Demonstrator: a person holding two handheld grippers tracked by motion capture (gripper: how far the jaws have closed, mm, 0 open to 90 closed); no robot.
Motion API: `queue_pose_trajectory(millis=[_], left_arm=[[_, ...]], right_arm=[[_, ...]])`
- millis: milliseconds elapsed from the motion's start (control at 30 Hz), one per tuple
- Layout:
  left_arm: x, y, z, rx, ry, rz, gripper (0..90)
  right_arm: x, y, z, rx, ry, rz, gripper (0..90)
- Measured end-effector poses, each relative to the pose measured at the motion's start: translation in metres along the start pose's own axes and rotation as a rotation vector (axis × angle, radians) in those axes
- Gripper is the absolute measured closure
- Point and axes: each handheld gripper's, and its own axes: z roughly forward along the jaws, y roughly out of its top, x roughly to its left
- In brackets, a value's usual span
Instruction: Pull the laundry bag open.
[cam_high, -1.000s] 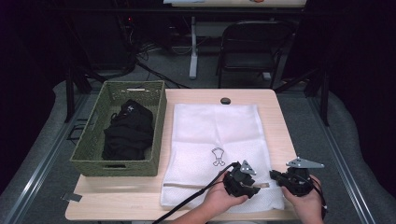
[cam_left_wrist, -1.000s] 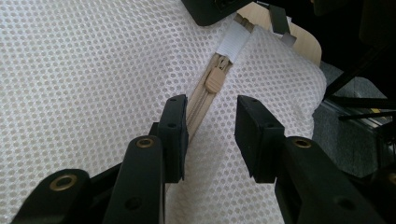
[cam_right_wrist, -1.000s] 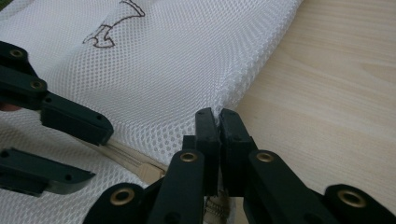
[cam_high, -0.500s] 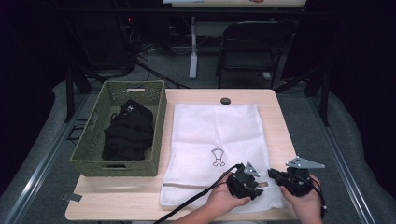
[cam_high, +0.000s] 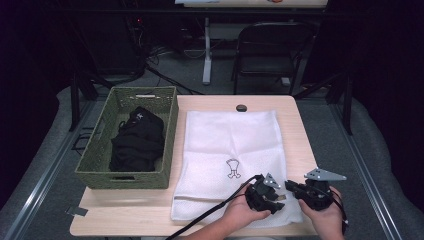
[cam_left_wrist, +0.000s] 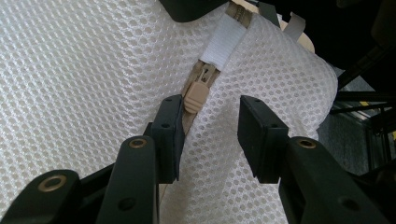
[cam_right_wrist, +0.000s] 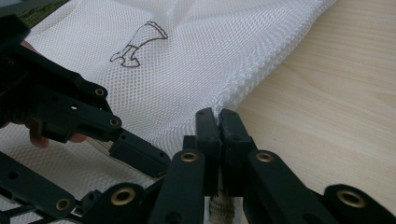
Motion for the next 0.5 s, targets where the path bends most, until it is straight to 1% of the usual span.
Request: queue_pose_trajectory(millis=[100, 133, 267, 300, 467, 500], left_arm=[[0.0004, 0.0014, 0.0021, -0.003, -0.011, 0.002, 59.5], [0.0007, 0.0015, 0.0028, -0.012, -0.024, 0.001, 59.5], [0.0008, 0.0028, 0.0031, -0.010, -0.030, 0.002, 59.4], [0.0007, 0.0028, 0.0027, -0.016, -0.035, 0.003, 60.3], [-0.0002, 0.0027, -0.0003, -0.011, -0.029, 0.008, 61.0], [-0.0004, 0.0023, -0.0015, -0.023, -0.048, 0.001, 61.2]], right_arm=[[0.0016, 0.0005, 0.0005, -0.006, 0.005, -0.001, 87.7], [0.0017, 0.0007, 0.0004, -0.002, 0.004, -0.004, 87.7], [0.0022, 0.0008, 0.0009, -0.006, 0.005, -0.005, 87.7], [0.0020, 0.0008, 0.0008, -0.004, 0.005, -0.004, 87.7], [0.0010, 0.0004, 0.0007, -0.002, 0.005, -0.003, 87.6], [0.0005, 0.0002, 0.0006, -0.002, 0.001, -0.004, 87.7]])
